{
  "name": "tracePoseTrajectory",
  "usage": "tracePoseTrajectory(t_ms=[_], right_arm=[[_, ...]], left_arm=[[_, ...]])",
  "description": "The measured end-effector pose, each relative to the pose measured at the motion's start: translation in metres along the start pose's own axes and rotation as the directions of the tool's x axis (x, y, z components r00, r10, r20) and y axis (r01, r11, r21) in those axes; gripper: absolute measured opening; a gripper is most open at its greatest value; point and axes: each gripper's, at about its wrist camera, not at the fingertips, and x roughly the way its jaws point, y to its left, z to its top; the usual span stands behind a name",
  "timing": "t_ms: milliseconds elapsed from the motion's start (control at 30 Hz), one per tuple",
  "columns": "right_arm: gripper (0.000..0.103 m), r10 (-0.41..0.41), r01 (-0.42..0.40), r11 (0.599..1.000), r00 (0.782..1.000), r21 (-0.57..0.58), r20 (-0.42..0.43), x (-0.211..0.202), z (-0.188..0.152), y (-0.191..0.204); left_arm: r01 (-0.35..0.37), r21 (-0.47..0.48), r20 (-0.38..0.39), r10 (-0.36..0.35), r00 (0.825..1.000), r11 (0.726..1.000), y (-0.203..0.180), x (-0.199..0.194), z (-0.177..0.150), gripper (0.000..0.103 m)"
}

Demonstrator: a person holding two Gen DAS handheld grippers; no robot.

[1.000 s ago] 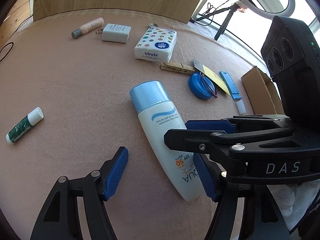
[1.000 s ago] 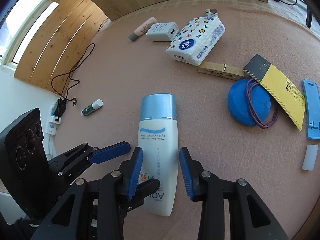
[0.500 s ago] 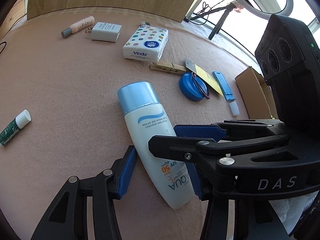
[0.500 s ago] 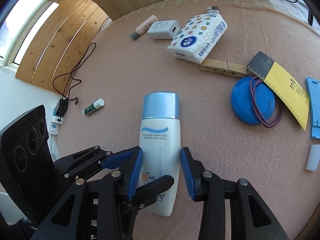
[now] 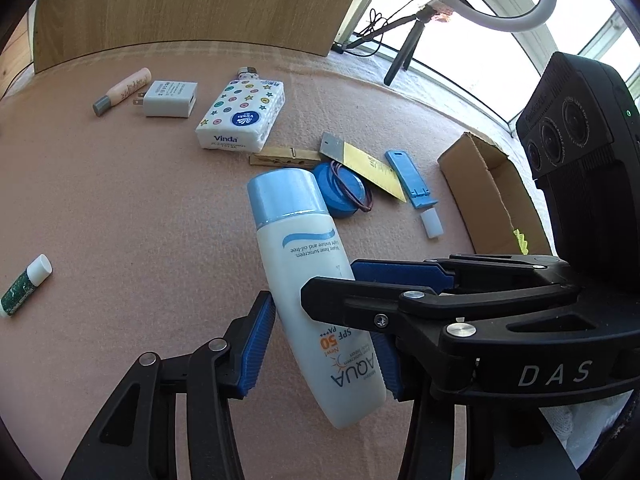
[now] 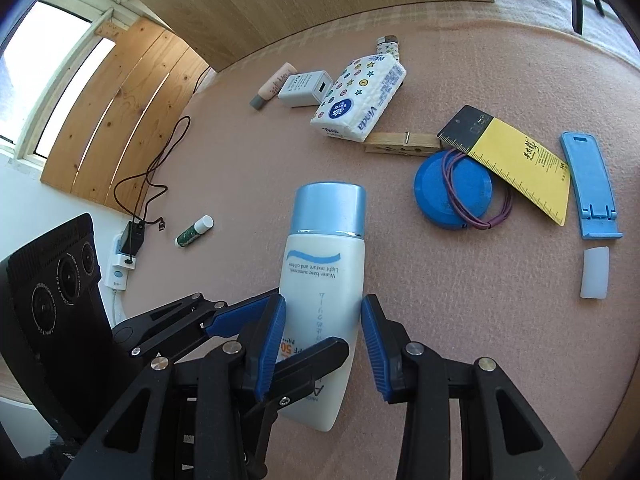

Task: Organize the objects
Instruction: 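Lift the AQUA bottle with the right gripper and carry it over the box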

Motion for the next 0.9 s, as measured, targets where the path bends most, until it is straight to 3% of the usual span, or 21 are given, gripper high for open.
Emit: tracePoseTrajectory(t_ms=[267,533,900], right_arm=[[0.037,-0.058,0.054,0.998,0.991,0.038,0.117,-0.066,-0.01,-0.02],[0.037,-0.142,0.121,0.987,0.968,0.108,0.209,-0.131,-0.023,-0.058],[0.037,-0.25,0.202,0.958,0.935,0.203,0.252,-0.191,-0.043,-0.121]], left_arm=[[0.044,0.127,0.037,-0.049,0.998,0.991,-0.066,-0.006,0.023,0.05],[0.111,0.23,0.036,-0.123,0.992,0.967,-0.142,0.009,0.04,0.05],[0.193,0.322,-0.011,-0.2,0.98,0.927,-0.237,0.043,0.048,0.05]])
